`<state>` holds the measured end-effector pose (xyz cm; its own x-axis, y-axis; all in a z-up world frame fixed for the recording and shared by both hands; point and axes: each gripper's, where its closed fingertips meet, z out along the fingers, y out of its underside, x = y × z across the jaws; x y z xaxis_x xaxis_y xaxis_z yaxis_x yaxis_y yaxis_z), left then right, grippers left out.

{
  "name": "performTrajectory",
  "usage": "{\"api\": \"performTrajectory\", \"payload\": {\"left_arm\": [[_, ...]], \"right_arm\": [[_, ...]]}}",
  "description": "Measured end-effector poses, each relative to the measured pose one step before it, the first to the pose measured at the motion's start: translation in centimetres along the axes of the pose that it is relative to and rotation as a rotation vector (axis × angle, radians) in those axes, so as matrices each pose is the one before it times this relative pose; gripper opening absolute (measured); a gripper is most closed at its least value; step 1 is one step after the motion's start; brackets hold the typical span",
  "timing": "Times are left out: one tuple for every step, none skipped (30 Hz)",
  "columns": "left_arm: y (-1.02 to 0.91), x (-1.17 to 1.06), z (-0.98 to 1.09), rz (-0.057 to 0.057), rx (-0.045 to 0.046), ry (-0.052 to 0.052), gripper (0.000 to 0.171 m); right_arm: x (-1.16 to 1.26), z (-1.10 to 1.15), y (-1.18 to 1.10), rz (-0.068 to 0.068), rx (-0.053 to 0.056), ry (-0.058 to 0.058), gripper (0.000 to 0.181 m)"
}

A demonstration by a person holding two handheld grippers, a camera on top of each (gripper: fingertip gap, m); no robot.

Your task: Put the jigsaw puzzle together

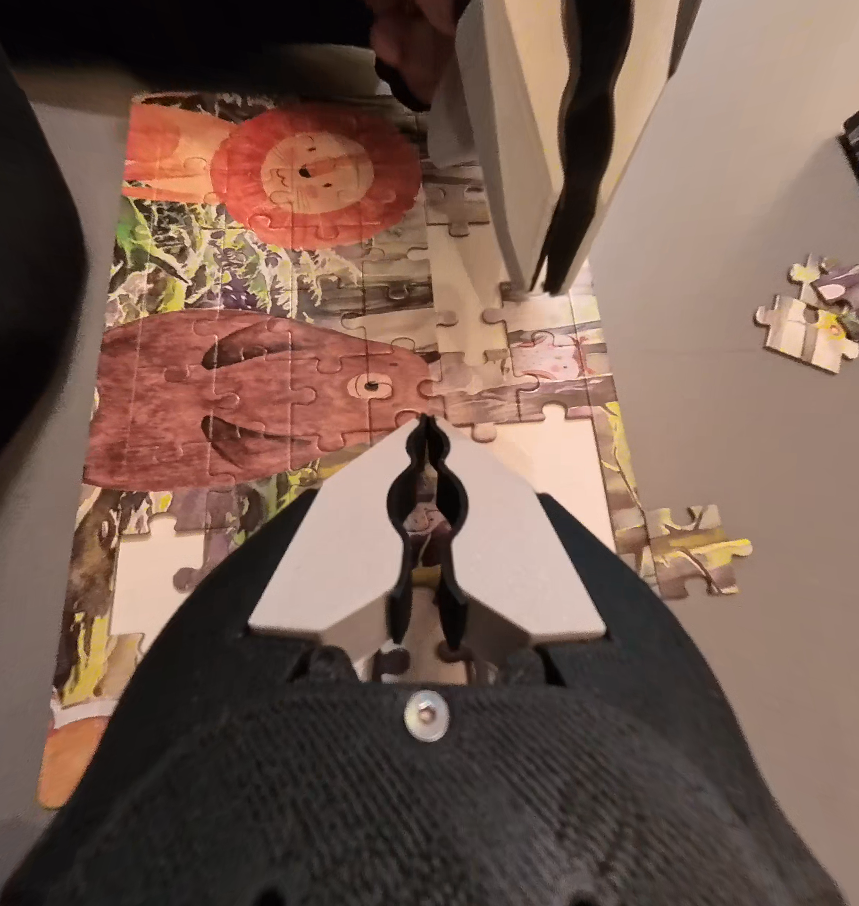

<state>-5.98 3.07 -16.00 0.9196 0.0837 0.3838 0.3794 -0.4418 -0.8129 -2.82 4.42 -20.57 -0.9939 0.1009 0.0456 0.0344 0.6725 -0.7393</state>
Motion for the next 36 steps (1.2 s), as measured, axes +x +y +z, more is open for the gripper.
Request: {"api": "performTrajectory", "payload": {"left_arm": [[-0.143, -0.118, -0.14, -0.0101, 0.01377, 0.0017, 0.005], [-0.217, -0.054, -0.162, -0.0151, 0.01906, 0.0091, 0.005], [-0.281, 0.04, -0.163, -0.0155, 0.02136, 0.014, 0.006], [-0.25, 0.11, -0.152, -0.014, 0.01875, 0.0182, 0.005], [-0.185, 0.119, -0.118, -0.0135, 0.01517, 0.0185, 0.005], [-0.14, 0.077, -0.095, -0.011, 0.01318, 0.0161, 0.005], [-0.126, 0.003, -0.098, -0.0054, 0.01192, 0.0086, 0.004], [-0.108, -0.121, -0.108, -0.0003, 0.00908, -0.0034, 0.004], [-0.106, -0.163, -0.143, 0.0036, 0.00724, -0.0111, 0.003], [-0.139, -0.171, -0.165, 0.0083, 0.00672, -0.0157, 0.003], [-0.166, -0.22, -0.197, 0.0136, 0.00723, -0.022, 0.002], [-0.194, -0.322, -0.209, 0.0156, 0.00849, -0.0297, 0.002], [-0.195, -0.384, -0.238, 0.0143, 0.00909, -0.0329, 0.001], [-0.198, -0.382, -0.242, 0.0123, 0.01037, -0.03, 0.0], [-0.193, -0.368, -0.255, 0.0088, 0.01136, -0.027, 0.0], [-0.193, -0.357, -0.256, 0.0051, 0.01033, -0.0238, 0.0], [-0.202, -0.296, -0.266, 0.0033, 0.00946, -0.0204, 0.0], [-0.212, -0.245, -0.265, 0.0061, 0.00991, -0.0187, 0.0], [-0.228, -0.264, -0.271, 0.0095, 0.01034, -0.0227, 0.0], [-0.212, -0.315, -0.261, 0.0108, 0.01045, -0.0261, 0.0], [-0.226, -0.324, -0.227, 0.0106, 0.01153, -0.0248, 0.0], [-0.204, -0.349, -0.186, 0.0096, 0.01124, -0.0251, 0.001], [-0.121, -0.348, -0.125, 0.0087, 0.0088, -0.0226, 0.001], [-0.045, -0.282, -0.106, 0.0076, 0.00584, -0.0165, 0.001], [0.007, -0.28, -0.08, 0.0057, 0.00268, -0.0147, 0.001], [0.046, -0.287, -0.043, 0.0058, 0.00101, -0.015, 0.001], [0.077, -0.271, -0.039, 0.0081, -0.00018, -0.015, 0.0], [0.104, -0.25, -0.009, 0.0102, -0.00347, -0.0158, 0.0], [0.122, -0.203, 0.013, 0.0102, -0.00708, -0.0144, 0.0], [0.061, -0.035, 0.033, 0.0072, -0.00649, -0.0065, 0.0], [-0.09, 0.149, 0.004, 0.005, -0.00013, 0.0022, 0.0], [-0.184, 0.222, 0.007, 0.0056, 0.00505, 0.0033, 0.0], [-0.161, 0.195, -0.006, 0.0079, 0.00411, -0.0009, 0.0], [-0.059, 0.109, 0.017, 0.0127, -0.00076, -0.0061, 0.0], [0.057, 0.015, 0.038, 0.0173, -0.00627, -0.0112, 0.0], [0.127, -0.058, 0.067, 0.0185, -0.00961, -0.0138, 0.0]], "right_arm": [[0.006, -0.011, -0.028, 0.0123, 0.0044, -0.0054, 0.0], [0.014, -0.075, -0.001, 0.0084, 0.0027, -0.0057, 0.0], [0.08, -0.127, -0.057, 0.002, 0.0086, 0.0002, 0.0], [0.203, -0.223, -0.233, -0.0005, 0.0222, 0.0084, 0.0], [0.295, -0.34, -0.405, 0.0035, 0.0348, 0.0101, 0.0], [0.326, -0.42, -0.48, 0.0119, 0.0396, 0.0078, 0.0], [0.379, -0.461, -0.473, 0.0171, 0.0391, 0.0074, 0.0], [0.437, -0.485, -0.384, 0.0169, 0.0331, 0.0103, 0.0], [0.547, -0.491, -0.264, 0.0142, 0.0256, 0.0193, 0.0], [0.672, -0.493, -0.214, 0.0107, 0.0211, 0.0295, 0.0], [0.712, -0.479, -0.214, 0.0074, 0.0189, 0.0341, 0.0], [0.811, -0.453, -0.236, 0.0092, 0.0199, 0.0408, 0.0], [0.877, -0.42, -0.193, 0.0153, 0.0192, 0.0418, 0.0], [0.726, -0.365, -0.094, 0.02, 0.0143, 0.0284, 0.0], [0.644, -0.319, 0.038, 0.0221, 0.0085, 0.02, 0.0], [0.725, -0.297, 0.072, 0.0213, 0.0045, 0.0252, 0.0], [0.627, -0.275, 0.027, 0.0152, 0.005, 0.022, 0.0], [0.504, -0.284, -0.058, 0.0091, 0.0076, 0.0184, 0.0], [0.523, -0.294, -0.15, 0.0062, 0.011, 0.0236, 0.0], [0.547, -0.306, -0.177, 0.0055, 0.0136, 0.0261, 0.0], [0.527, -0.28, -0.14, 0.0057, 0.0138, 0.0241, 0.0], [0.55, -0.258, -0.051, 0.0068, 0.0096, 0.0237, 0.0], [0.589, -0.197, 0.065, 0.0079, 0.0029, 0.0238, 0.0], [0.523, -0.153, 0.12, 0.0082, -0.0005, 0.0197, 0.001], [0.464, -0.128, 0.089, 0.0085, 0.0004, 0.0162, 0.002], [0.406, -0.126, 0.071, 0.0098, 0.0009, 0.0141, 0.002], [0.232, -0.136, 0.022, 0.0083, 0.0016, 0.0058, 0.002], [0.112, -0.143, -0.063, 0.0051, 0.0045, 0.0012, 0.001], [0.085, -0.169, -0.118, 0.0023, 0.0071, 0.0022, 0.0], [0.106, -0.183, -0.131, 0.0, 0.0085, 0.0048, 0.0], [0.131, -0.185, -0.123, -0.0021, 0.0078, 0.0074, 0.0], [0.142, -0.172, -0.087, -0.0034, 0.0077, 0.0084, 0.0], [0.136, -0.136, -0.038, -0.0024, 0.0069, 0.0072, 0.0], [0.12, -0.084, 0.026, -0.0001, 0.0054, 0.0043, 0.0], [0.062, -0.024, 0.097, 0.0031, 0.0032, -0.001, 0.0], [0.027, 0.046, 0.181, 0.0052, -0.0005, -0.0039, 0.0]]}}
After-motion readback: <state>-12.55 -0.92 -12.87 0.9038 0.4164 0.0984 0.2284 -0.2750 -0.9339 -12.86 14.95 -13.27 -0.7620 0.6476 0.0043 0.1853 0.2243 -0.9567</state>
